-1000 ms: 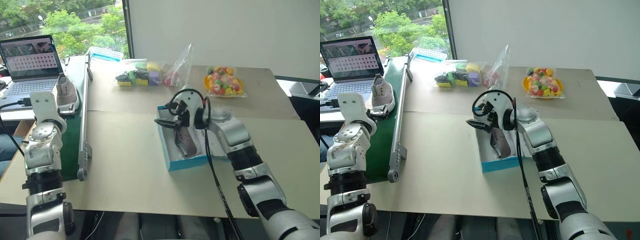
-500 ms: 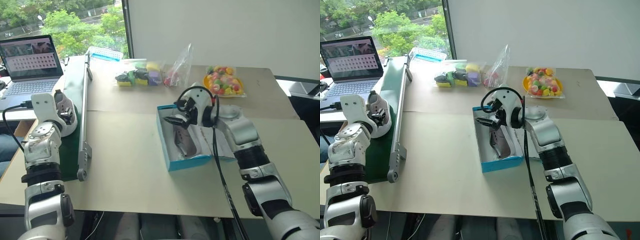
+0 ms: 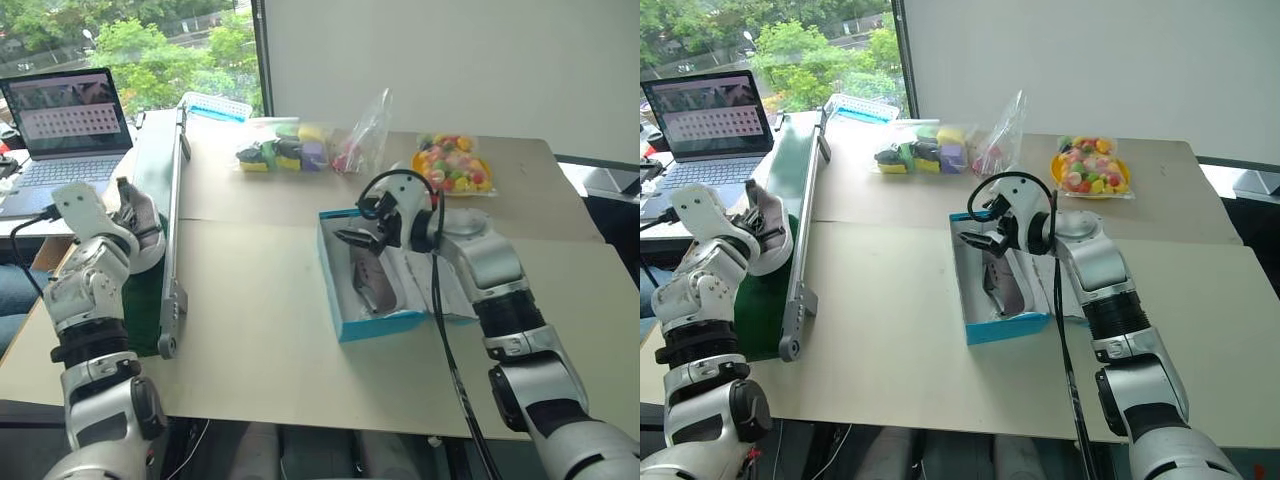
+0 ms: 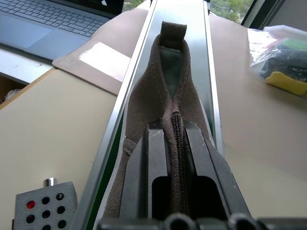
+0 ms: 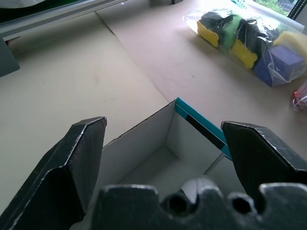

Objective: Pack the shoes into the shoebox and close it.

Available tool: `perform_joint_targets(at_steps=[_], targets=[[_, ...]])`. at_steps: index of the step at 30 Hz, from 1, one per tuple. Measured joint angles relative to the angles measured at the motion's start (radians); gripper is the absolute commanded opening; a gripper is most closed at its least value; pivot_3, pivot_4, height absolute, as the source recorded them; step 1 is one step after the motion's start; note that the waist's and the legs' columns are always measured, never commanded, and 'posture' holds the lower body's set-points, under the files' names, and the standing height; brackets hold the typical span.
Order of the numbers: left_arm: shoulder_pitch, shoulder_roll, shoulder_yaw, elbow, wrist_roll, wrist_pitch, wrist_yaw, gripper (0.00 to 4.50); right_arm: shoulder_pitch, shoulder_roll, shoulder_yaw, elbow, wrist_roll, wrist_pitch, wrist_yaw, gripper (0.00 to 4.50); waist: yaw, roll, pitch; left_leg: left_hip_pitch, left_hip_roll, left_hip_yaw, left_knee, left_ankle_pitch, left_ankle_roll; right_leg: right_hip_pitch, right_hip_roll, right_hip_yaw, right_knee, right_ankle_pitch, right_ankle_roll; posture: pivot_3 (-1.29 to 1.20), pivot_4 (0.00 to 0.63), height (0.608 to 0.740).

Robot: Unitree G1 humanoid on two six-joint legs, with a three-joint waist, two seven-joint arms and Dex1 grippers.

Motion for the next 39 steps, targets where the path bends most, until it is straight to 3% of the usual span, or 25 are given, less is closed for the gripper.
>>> perform_joint_targets(at_steps=[3, 6, 9, 12, 19, 31, 34, 39], targets=[[-0.049, -0.044, -0.036, -0.107, -0.055, 0.013, -0.025, 0.12, -0.003, 0.021, -0.052, 0.000, 0.042, 0.040, -0.021, 4.50, 0.001, 0.000, 0.000, 0.000, 0.000, 0.000, 0.000, 0.000, 0.000, 0.000, 0.000, 0.000, 0.000, 0.000, 0.000, 0.00, 0.150, 0.740], [-0.080, -0.112, -0.113, -0.237, -0.132, 0.083, -0.075, 0.12, -0.091, 0.145, -0.301, 0.021, 0.280, 0.274, -0.149, 4.50, -0.003, 0.000, 0.000, 0.000, 0.000, 0.000, 0.000, 0.000, 0.000, 0.000, -0.001, 0.000, 0.001, 0.000, 0.000, 0.00, 0.150, 0.740], [-0.087, -0.159, -0.223, -0.303, -0.185, 0.143, -0.129, 0.12, -0.223, 0.177, -0.494, 0.032, 0.461, 0.431, -0.270, 4.50, -0.004, 0.000, 0.000, 0.000, 0.000, 0.000, -0.001, 0.000, 0.000, 0.000, 0.000, 0.000, 0.000, 0.000, 0.000, 0.00, 0.150, 0.740], [-0.097, -0.190, -0.241, -0.308, -0.224, 0.176, -0.144, 0.12, -0.253, 0.173, -0.643, 0.071, 0.584, 0.543, -0.371, 4.50, -0.006, 0.000, 0.000, 0.000, 0.000, 0.000, -0.003, 0.000, 0.000, 0.000, 0.000, 0.000, 0.000, 0.000, 0.000, 0.00, 0.150, 0.740], [-0.171, -0.285, -0.322, -0.321, -0.270, 0.199, -0.184, 0.12, -0.227, 0.164, -0.707, 0.065, 0.665, 0.665, -0.491, 4.50, -0.008, 0.000, 0.000, 0.000, 0.000, 0.002, -0.003, 0.000, 0.000, -0.001, 0.000, 0.001, -0.001, 0.000, 0.000, 0.00, 0.150, 0.740], [-0.202, -0.407, -0.395, -0.307, -0.280, 0.202, -0.177, 0.12, -0.212, 0.191, -0.738, 0.010, 0.756, 0.700, -0.607, 4.50, -0.011, 0.000, 0.000, 0.000, 0.000, 0.002, -0.003, 0.001, 0.001, -0.001, 0.000, 0.001, -0.002, 0.000, 0.000, 0.00, 0.150, 0.740], [-0.202, -0.420, -0.399, -0.307, -0.280, 0.202, -0.172, 0.00, -0.212, 0.187, -0.728, 0.001, 0.768, 0.700, -0.613, 3.81, -0.011, 0.000, 0.000, 0.000, 0.000, 0.002, -0.003, 0.001, 0.001, -0.001, 0.000, 0.001, -0.002, 0.000, 0.000, 0.00, 0.150, 0.740], [-0.206, -0.424, -0.404, -0.307, -0.280, 0.203, -0.169, 0.00, -0.202, 0.187, -0.719, 0.001, 0.773, 0.691, -0.627, 2.10, -0.010, 0.000, 0.000, 0.000, 0.000, 0.002, -0.004, 0.001, 0.001, -0.001, 0.000, 0.001, -0.002, 0.000, 0.000, 0.00, 0.150, 0.740]])
